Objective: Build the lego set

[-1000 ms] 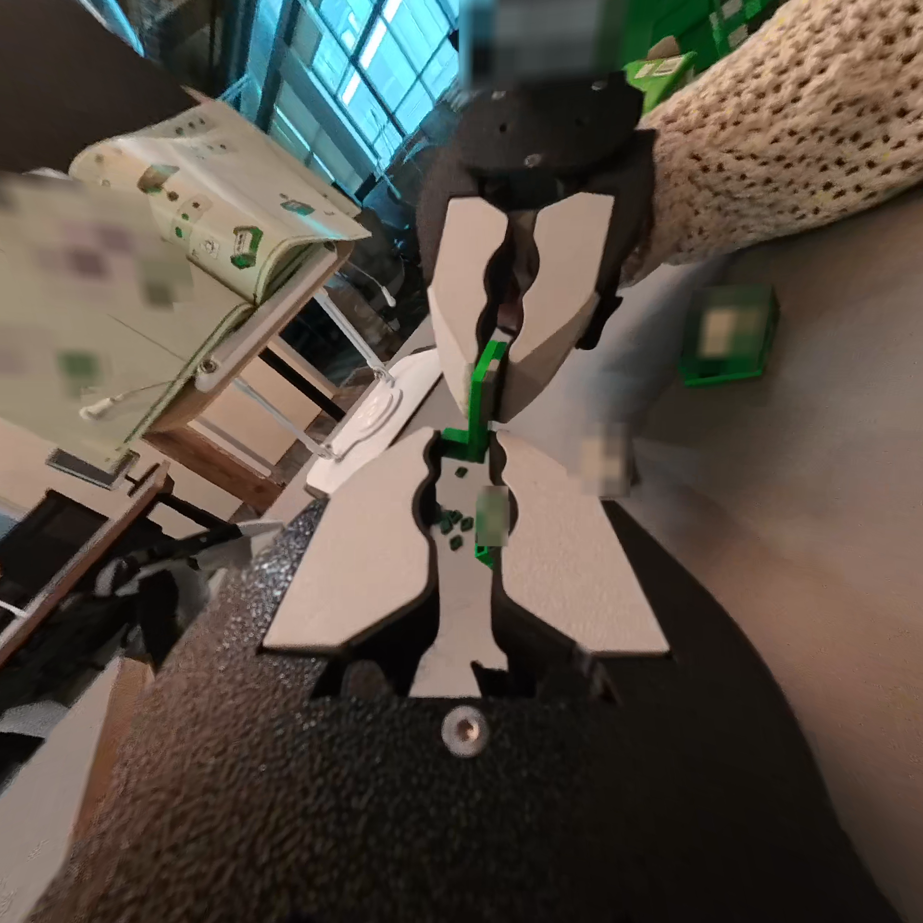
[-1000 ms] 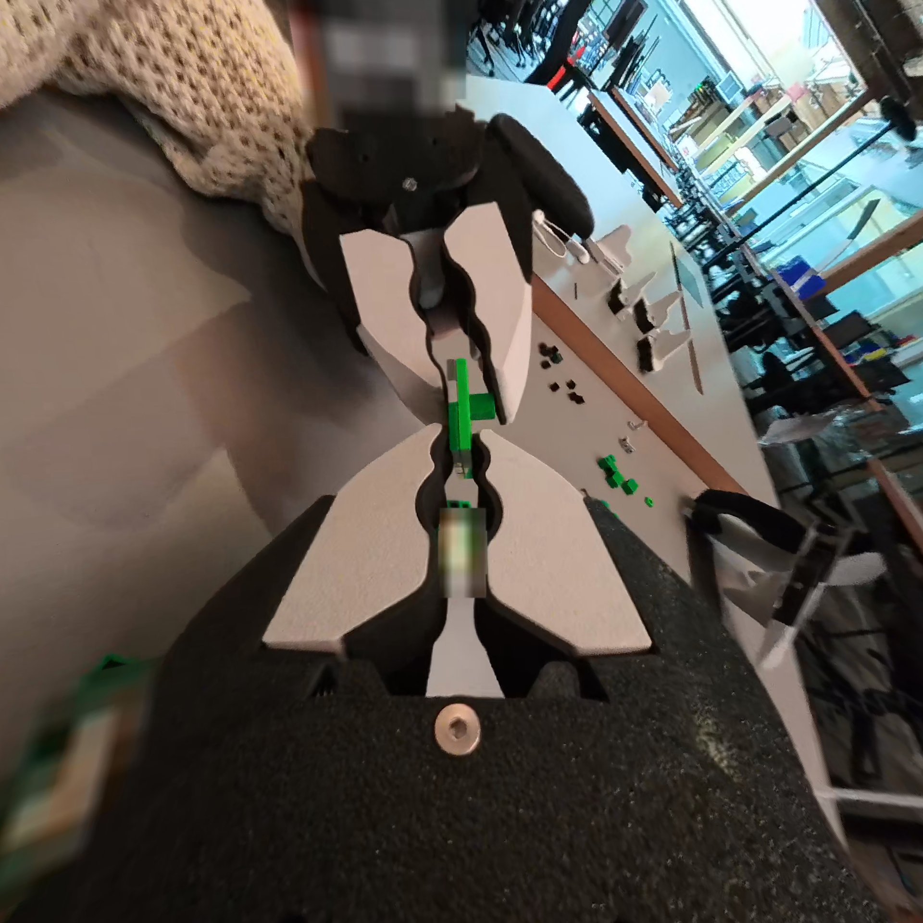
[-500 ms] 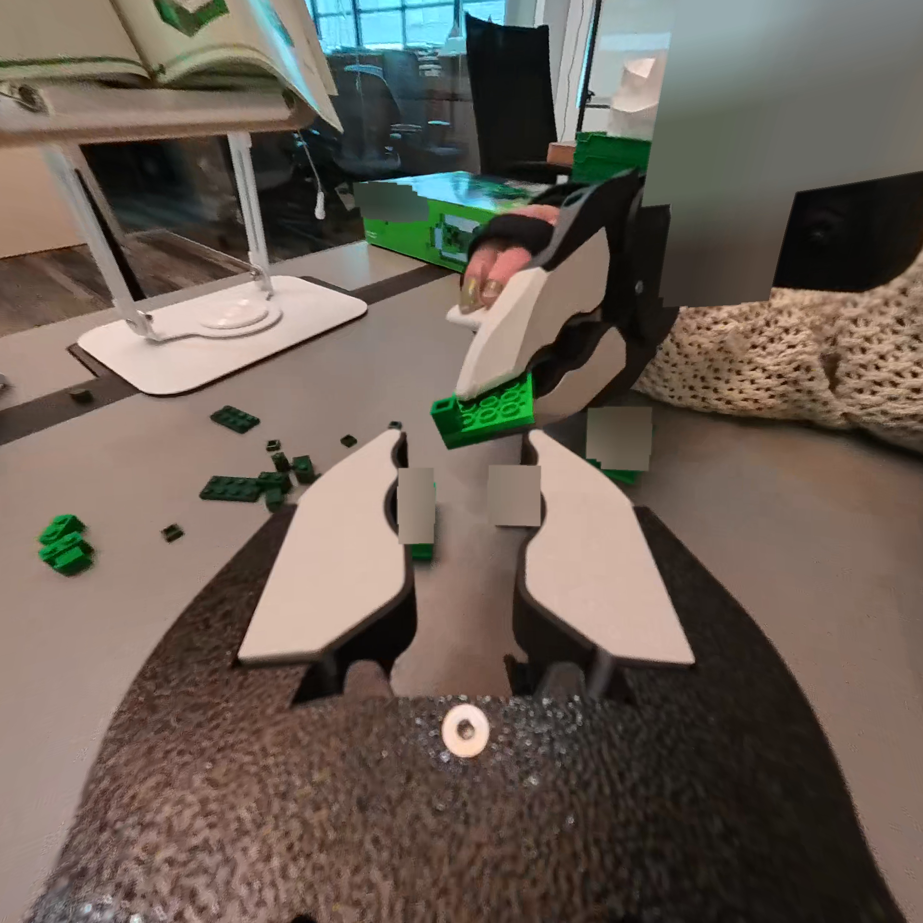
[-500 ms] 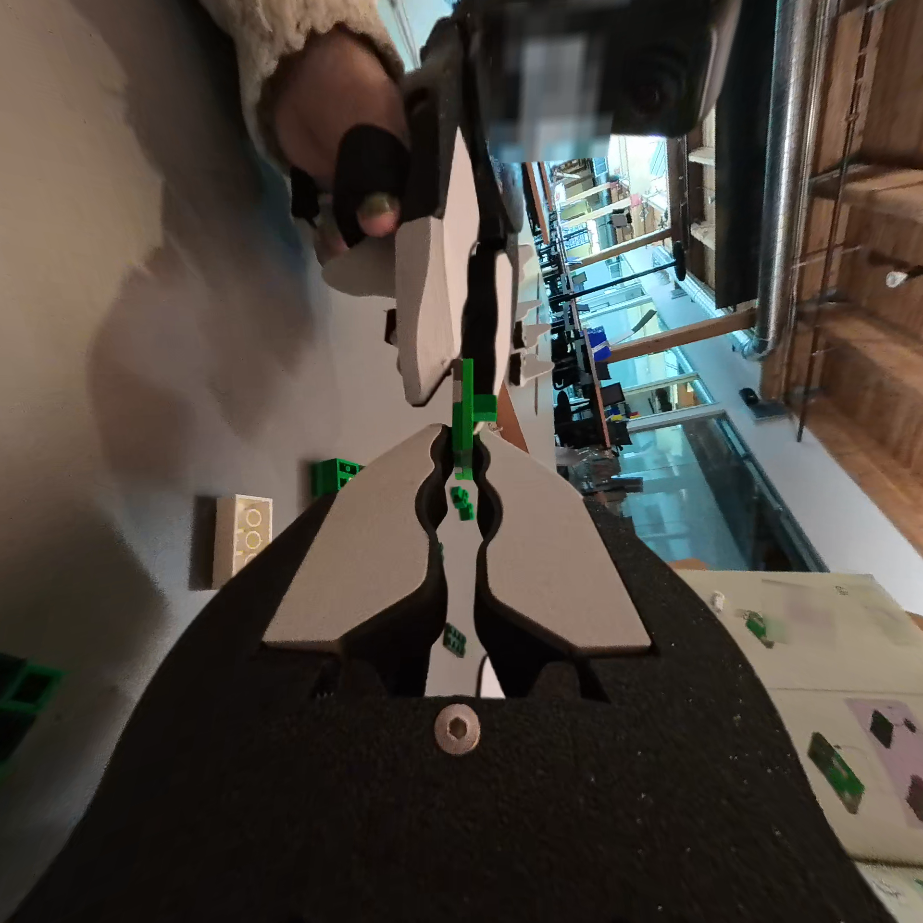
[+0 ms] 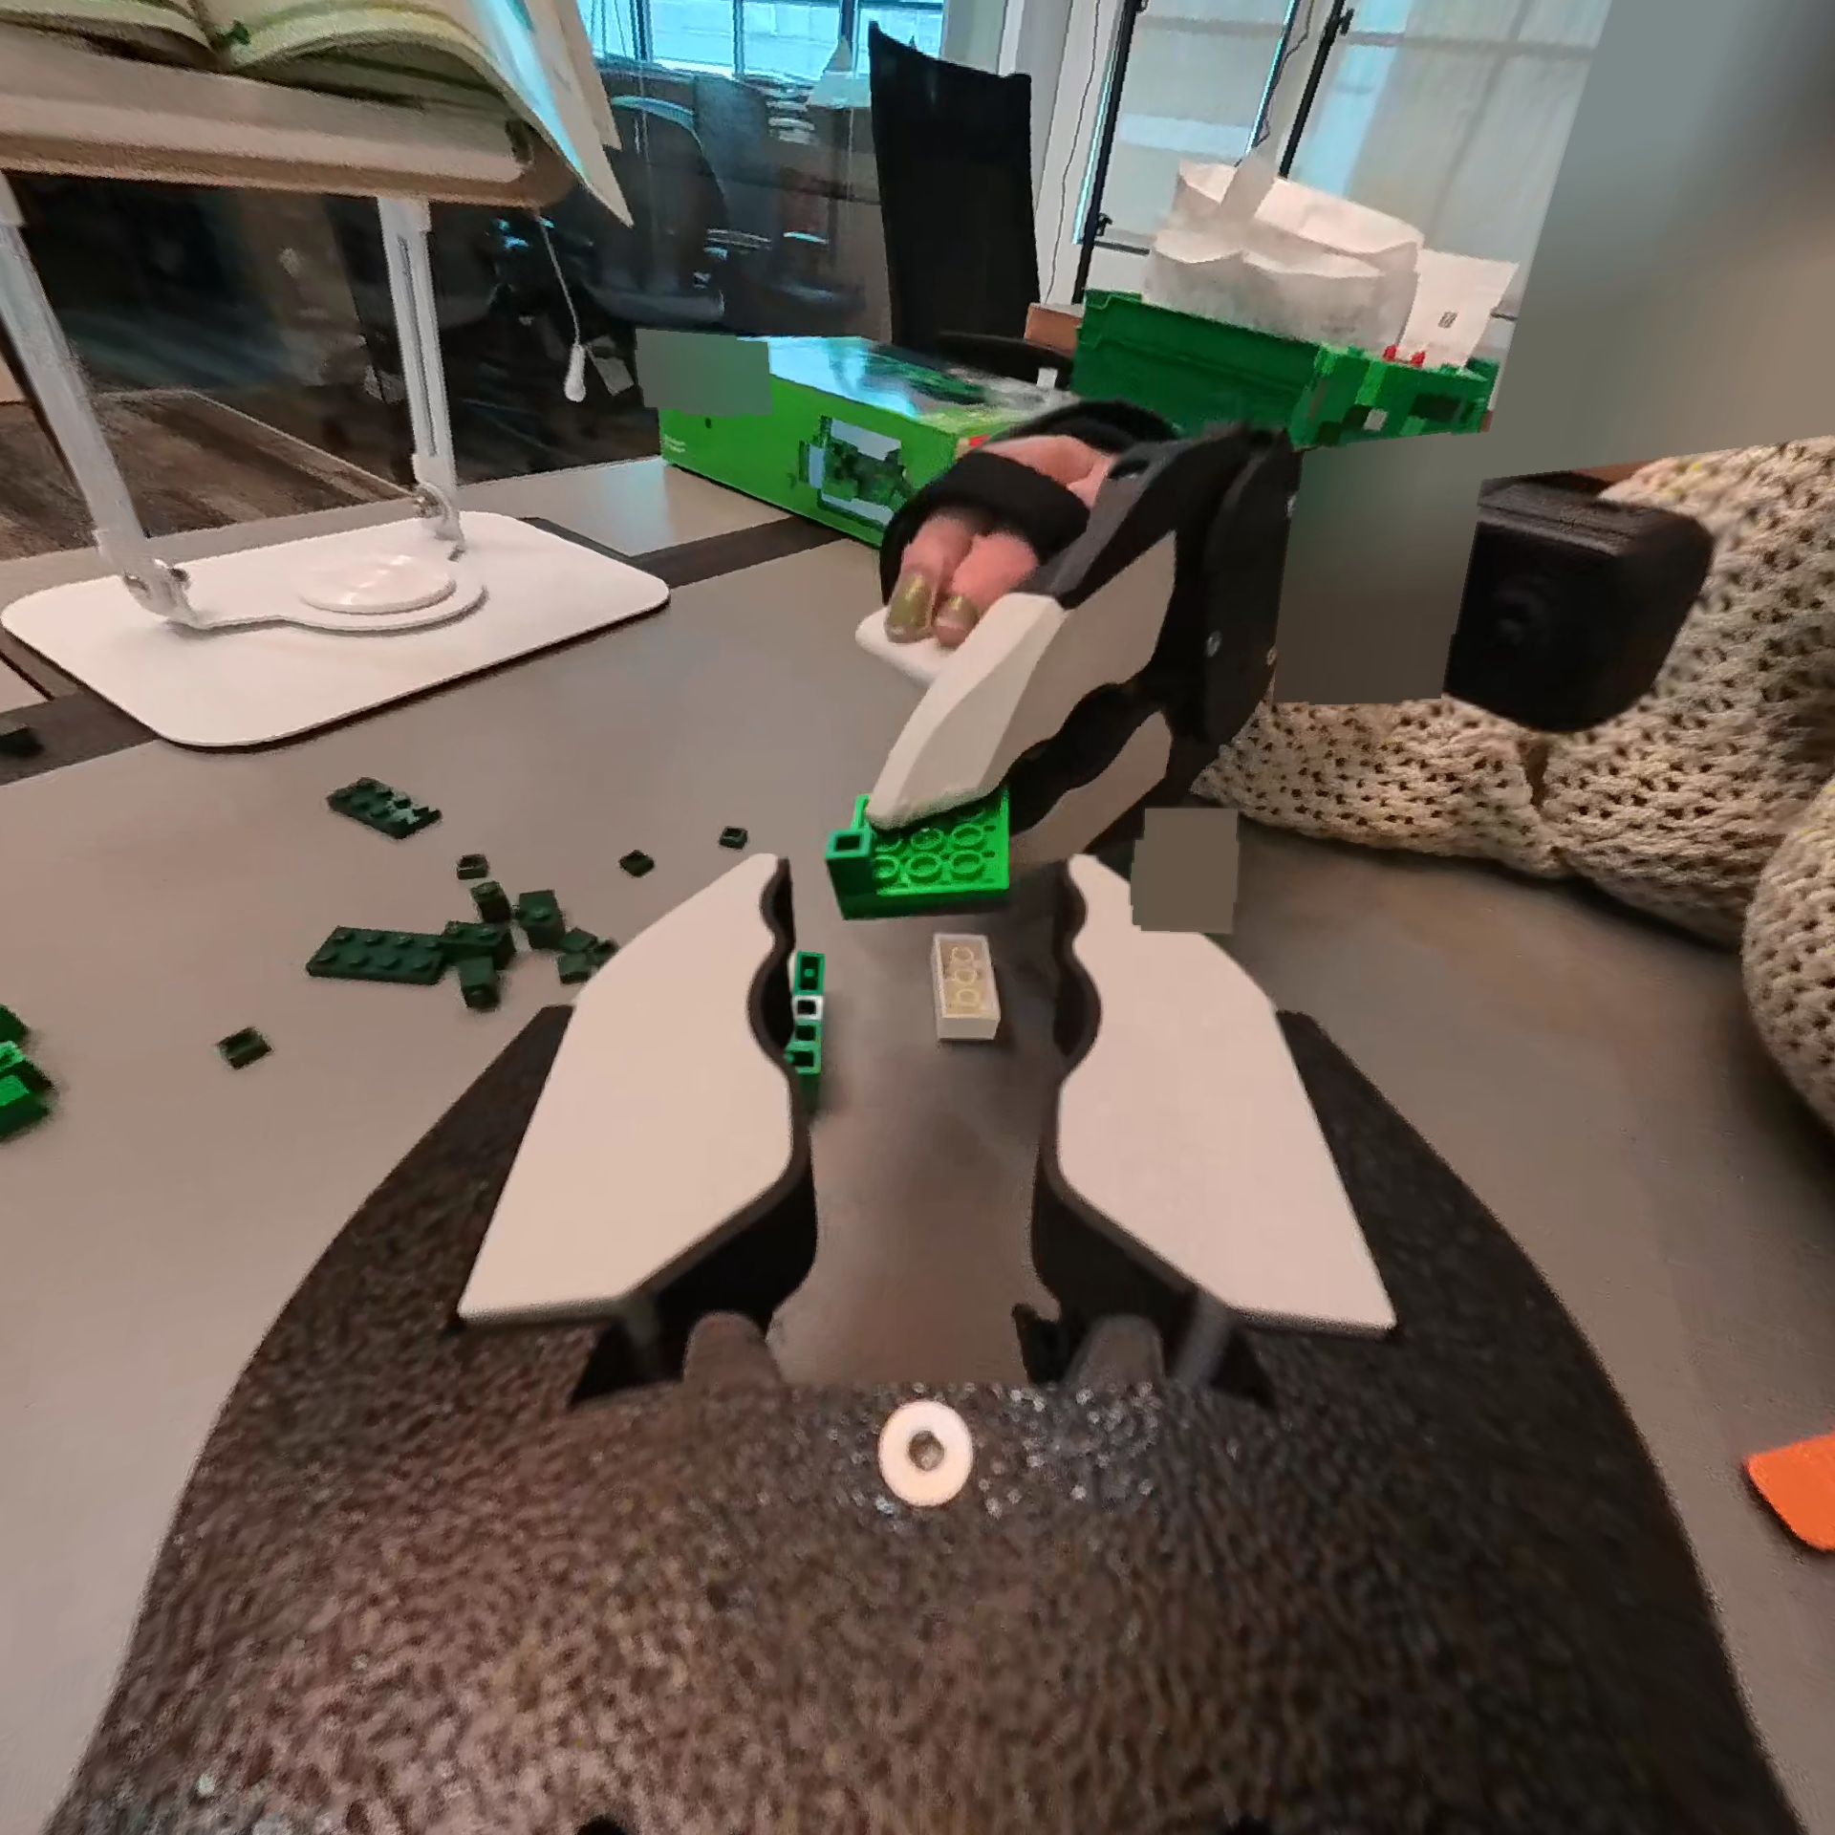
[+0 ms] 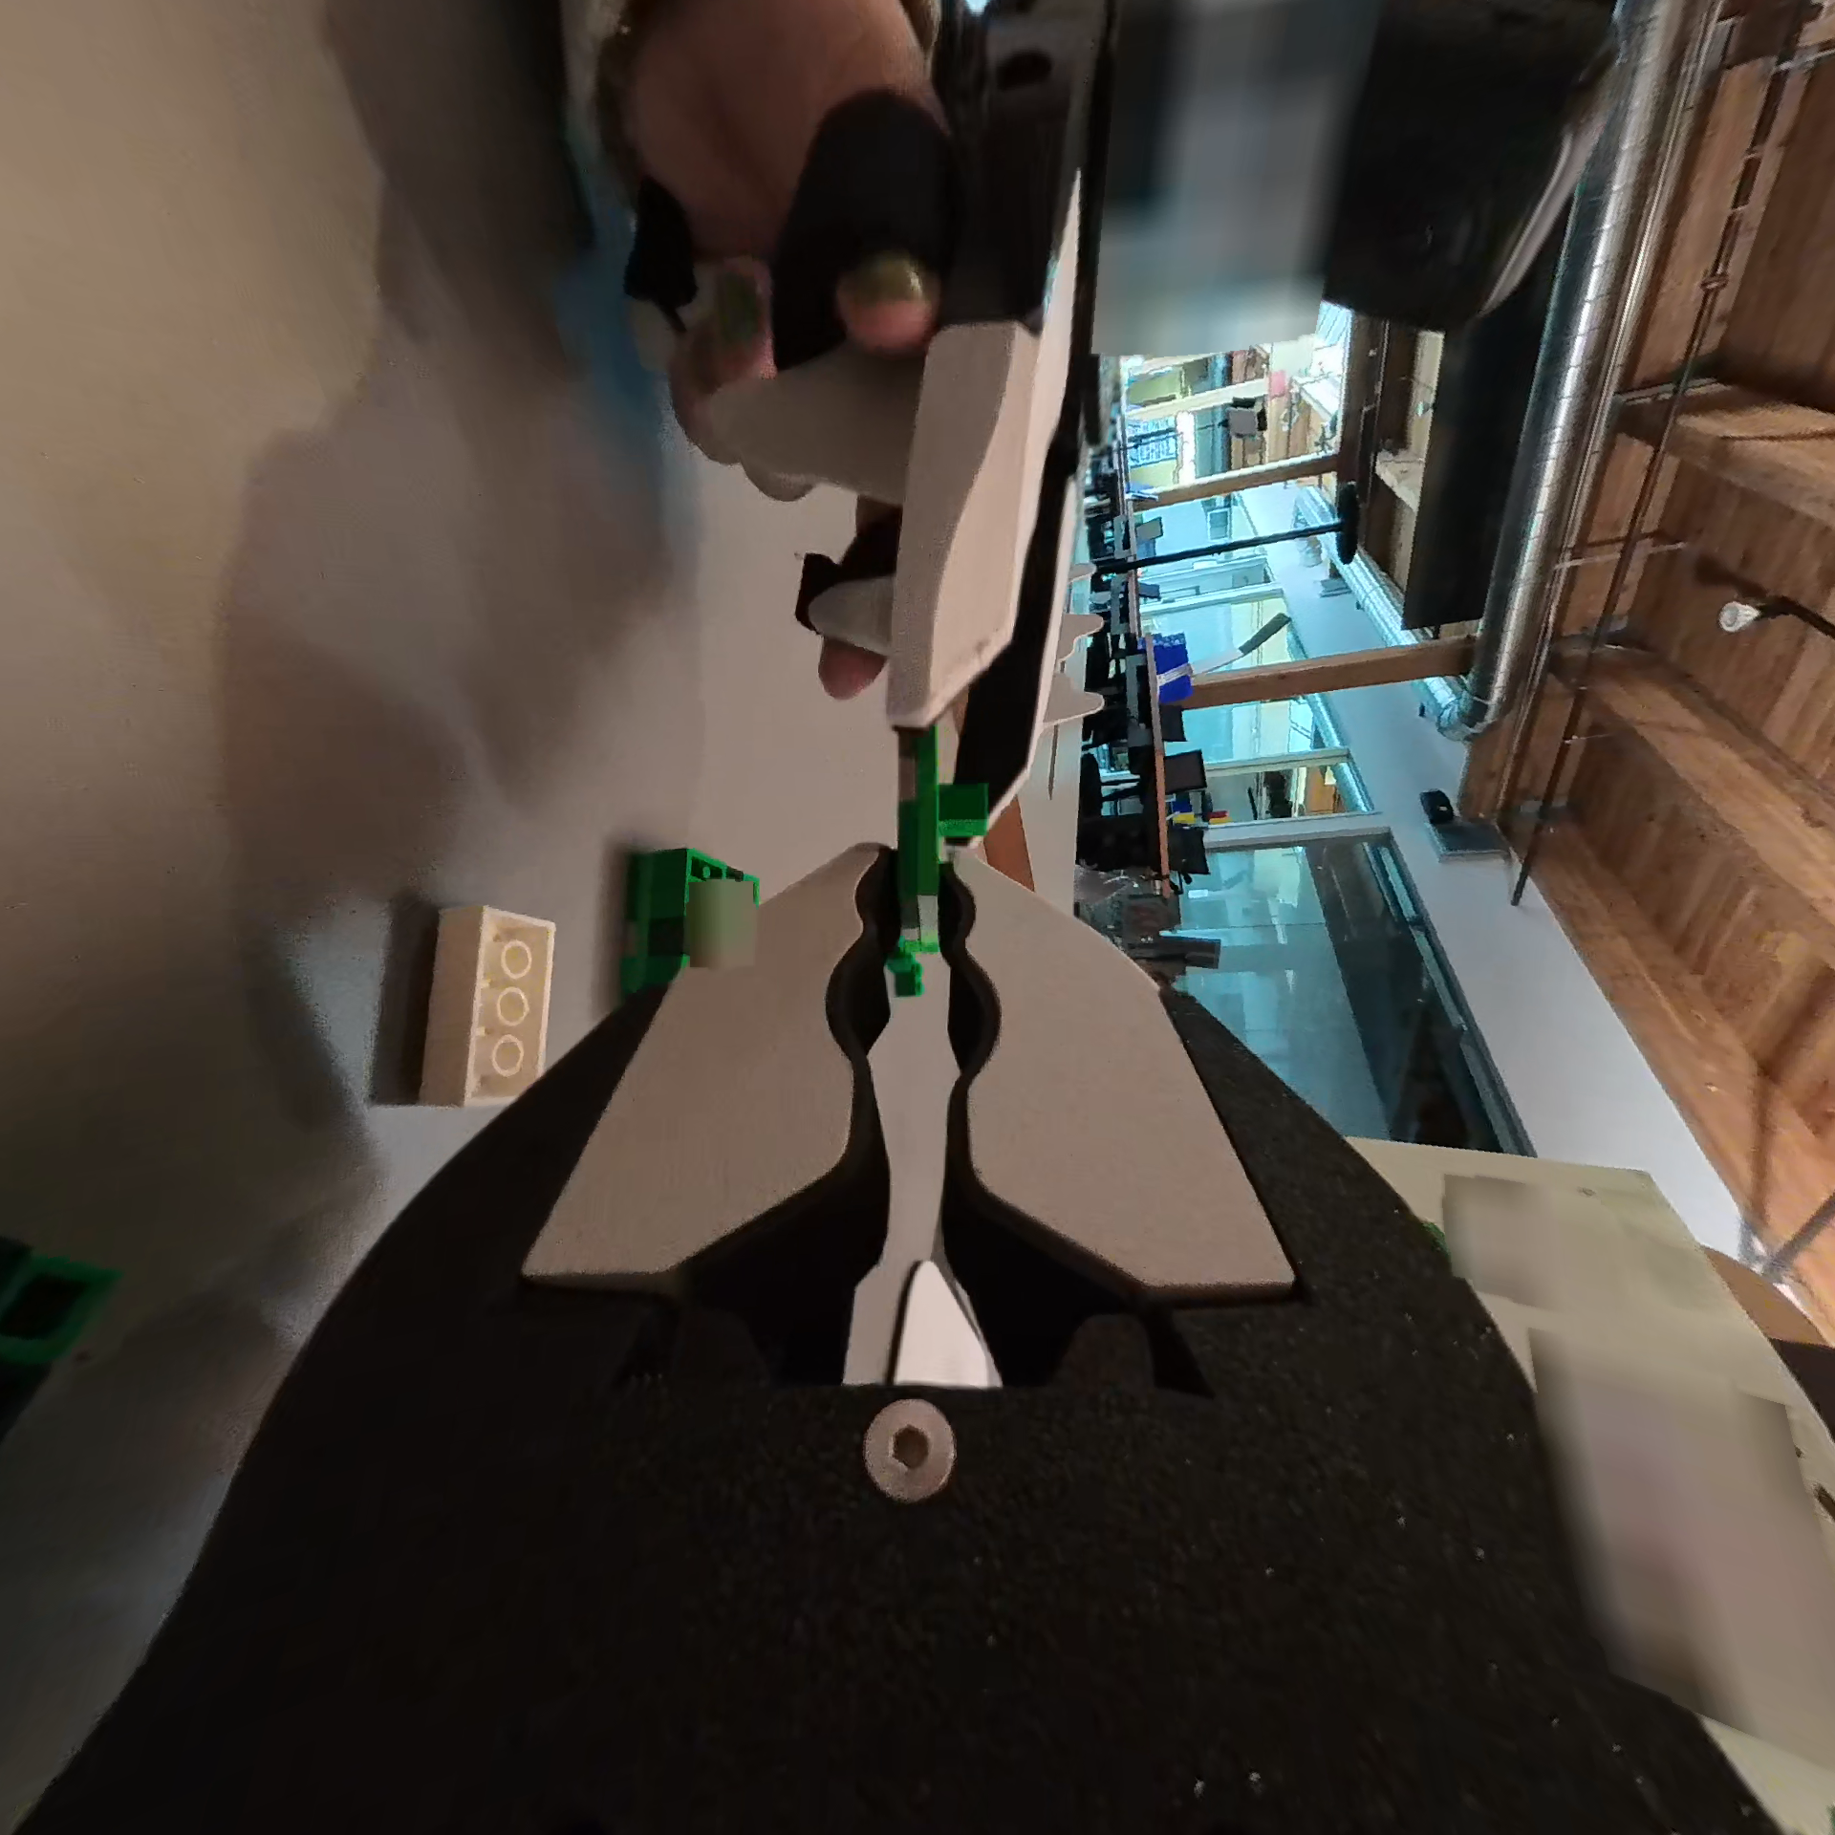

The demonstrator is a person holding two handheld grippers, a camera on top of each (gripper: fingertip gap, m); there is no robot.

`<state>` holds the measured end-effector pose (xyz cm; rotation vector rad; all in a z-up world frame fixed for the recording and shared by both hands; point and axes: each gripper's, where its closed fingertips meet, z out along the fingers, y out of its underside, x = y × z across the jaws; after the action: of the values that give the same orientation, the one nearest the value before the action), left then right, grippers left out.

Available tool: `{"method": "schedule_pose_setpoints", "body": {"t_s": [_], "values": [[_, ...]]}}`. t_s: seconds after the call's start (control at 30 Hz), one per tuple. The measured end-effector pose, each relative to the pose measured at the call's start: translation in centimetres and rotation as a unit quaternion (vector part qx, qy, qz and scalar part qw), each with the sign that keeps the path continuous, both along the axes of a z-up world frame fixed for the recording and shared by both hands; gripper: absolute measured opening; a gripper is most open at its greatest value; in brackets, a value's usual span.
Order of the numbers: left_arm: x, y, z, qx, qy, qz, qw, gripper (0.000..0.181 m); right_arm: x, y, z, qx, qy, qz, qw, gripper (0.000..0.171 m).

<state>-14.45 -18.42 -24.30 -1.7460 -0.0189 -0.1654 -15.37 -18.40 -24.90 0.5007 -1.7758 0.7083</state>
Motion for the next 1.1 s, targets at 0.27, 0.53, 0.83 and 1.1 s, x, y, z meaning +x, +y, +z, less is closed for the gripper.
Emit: {"method": "schedule_pose_setpoints", "body": {"t_s": [0.27,0.53,0.83,1.1], "values": [[0.4,0.1,-1.1,-0.026,0.034,-0.004,0.999,0.036,0.2,-0.5,-0.2,-0.004,-0.006,0.005,1.000,0.007],[0.9,-1.2,-3.7,-0.111,0.075,-0.080,0.988,0.035,0.6,1.8,-2.7,-0.068,-0.308,-0.002,0.949,0.025],[2.2,-1.8,-6.0,-0.177,0.124,-0.124,0.968,0.036,3.5,2.8,-6.0,-0.066,-0.555,0.006,0.829,0.027],[1.5,-0.9,-5.7,-0.166,0.148,-0.079,0.972,0.035,2.7,2.7,-6.0,-0.066,-0.543,-0.026,0.837,0.017]]}}
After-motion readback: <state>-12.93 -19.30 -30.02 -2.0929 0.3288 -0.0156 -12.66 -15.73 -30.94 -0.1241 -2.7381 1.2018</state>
